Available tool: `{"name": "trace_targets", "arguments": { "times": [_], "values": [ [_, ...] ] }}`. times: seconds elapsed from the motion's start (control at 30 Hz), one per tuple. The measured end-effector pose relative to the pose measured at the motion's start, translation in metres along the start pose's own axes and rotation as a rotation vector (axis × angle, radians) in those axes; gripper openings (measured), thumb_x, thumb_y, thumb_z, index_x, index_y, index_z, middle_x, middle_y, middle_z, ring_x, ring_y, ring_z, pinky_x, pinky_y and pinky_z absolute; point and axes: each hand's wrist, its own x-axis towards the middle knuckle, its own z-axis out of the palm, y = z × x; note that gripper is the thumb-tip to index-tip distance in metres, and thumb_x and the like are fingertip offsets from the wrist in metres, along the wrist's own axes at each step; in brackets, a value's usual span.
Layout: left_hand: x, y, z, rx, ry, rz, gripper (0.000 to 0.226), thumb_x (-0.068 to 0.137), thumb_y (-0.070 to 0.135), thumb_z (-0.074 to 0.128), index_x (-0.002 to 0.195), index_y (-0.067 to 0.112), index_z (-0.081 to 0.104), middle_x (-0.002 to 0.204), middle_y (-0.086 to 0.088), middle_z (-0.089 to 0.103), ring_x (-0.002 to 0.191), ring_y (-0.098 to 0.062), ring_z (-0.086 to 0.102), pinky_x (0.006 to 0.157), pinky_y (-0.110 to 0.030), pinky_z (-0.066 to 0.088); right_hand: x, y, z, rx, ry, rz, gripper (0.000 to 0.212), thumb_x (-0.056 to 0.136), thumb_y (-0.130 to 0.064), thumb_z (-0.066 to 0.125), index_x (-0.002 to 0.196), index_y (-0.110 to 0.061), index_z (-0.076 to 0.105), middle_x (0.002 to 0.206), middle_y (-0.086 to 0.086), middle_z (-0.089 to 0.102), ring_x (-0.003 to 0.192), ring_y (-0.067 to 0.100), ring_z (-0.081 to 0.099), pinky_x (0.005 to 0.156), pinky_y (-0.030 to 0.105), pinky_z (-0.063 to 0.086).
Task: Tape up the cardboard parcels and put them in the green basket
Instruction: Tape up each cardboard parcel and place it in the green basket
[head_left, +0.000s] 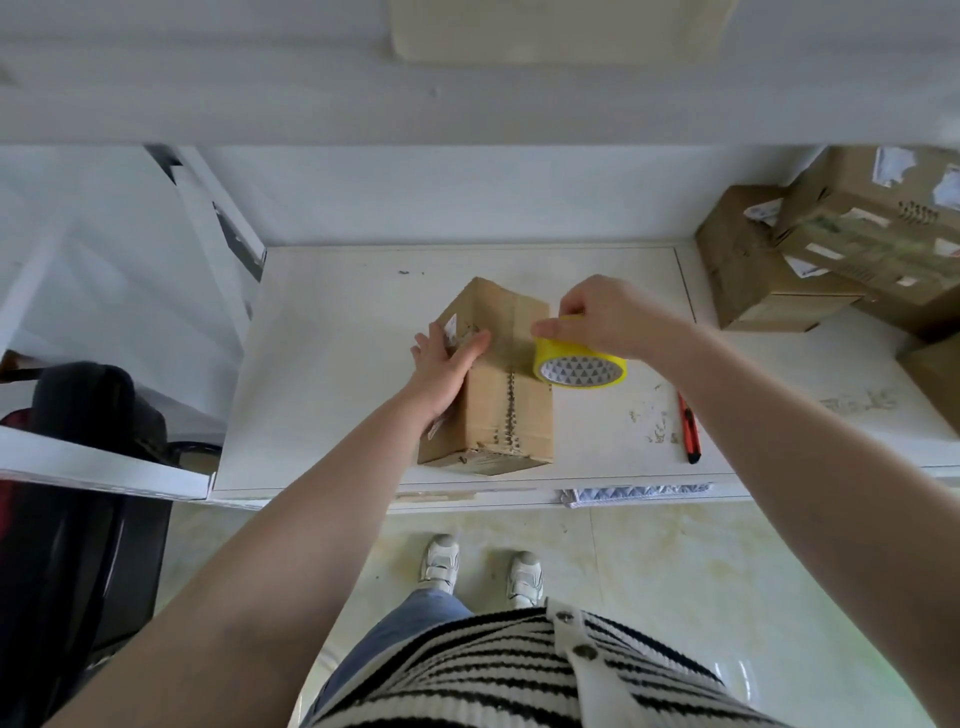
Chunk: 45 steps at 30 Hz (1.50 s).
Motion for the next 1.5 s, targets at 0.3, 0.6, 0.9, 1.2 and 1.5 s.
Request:
{"name": "trace_targets", "arguments": {
  "times": [0.3,0.6,0.9,1.2,1.5],
  "values": [
    [-0.008,-0.014,-0.015,-0.209,-0.060,-0.143,0.056,0.091,0.067,0.044,0.128,0.027,0.057,0.122,0.001,0.067,0.111,-0.018,0.061,0.092,-0.036,0.049,0.000,-0.040,-0.003,0.065,0.010,-0.082,0.047,0.079,-0.052,0.069,0.059,-0.015,0.047,0.058,-0.001,0.040,0.054,0.017,0.041,0.050,0.027,0.028],
    [-0.009,-0.012,-0.008,-0.221,-0.050,-0.176,0.077,0.076,0.074,0.059,0.127,0.017,0.059,0.120,-0.006,0.068,0.114,-0.026,0.062,0.101,-0.041,0.048,-0.006,-0.040,-0.004,0.005,0.009,-0.109,0.056,0.077,-0.065,0.065,0.057,-0.017,0.045,0.054,-0.002,0.039,0.052,0.016,0.040,0.051,0.029,0.028],
    [-0.008,-0.012,-0.009,-0.222,-0.052,-0.160,0.053,0.087,0.058,0.062,0.116,0.014,0.065,0.112,-0.013,0.070,0.109,-0.033,0.064,0.100,-0.047,0.049,0.002,0.006,0.015,-0.105,-0.030,0.078,0.053,0.069,-0.071,0.069,0.056,-0.021,0.054,0.060,-0.002,0.053,0.058,0.013,0.049,0.050,0.025,0.029],
    [-0.007,0.007,0.007,-0.274,-0.010,-0.222,0.076,0.079,0.054,0.074,0.138,0.014,0.047,0.119,-0.003,0.064,0.112,-0.025,0.061,0.100,-0.045,0.048,0.014,0.032,0.035,0.034,-0.141,0.125,0.056,0.074,-0.067,0.067,0.064,-0.012,0.067,0.059,0.004,0.058,0.057,0.018,0.054,0.052,0.026,0.037],
    [-0.004,0.009,0.017,-0.267,0.051,-0.228,0.044,0.074,0.046,0.081,0.108,0.023,0.062,0.089,0.011,0.064,0.077,-0.006,0.057,0.057,-0.024,0.040,0.014,0.027,0.040,0.103,-0.125,0.115,0.055,0.075,-0.063,0.068,0.068,-0.008,0.068,0.055,0.003,0.058,0.054,0.016,0.052,0.051,0.026,0.035]
  ]
}}
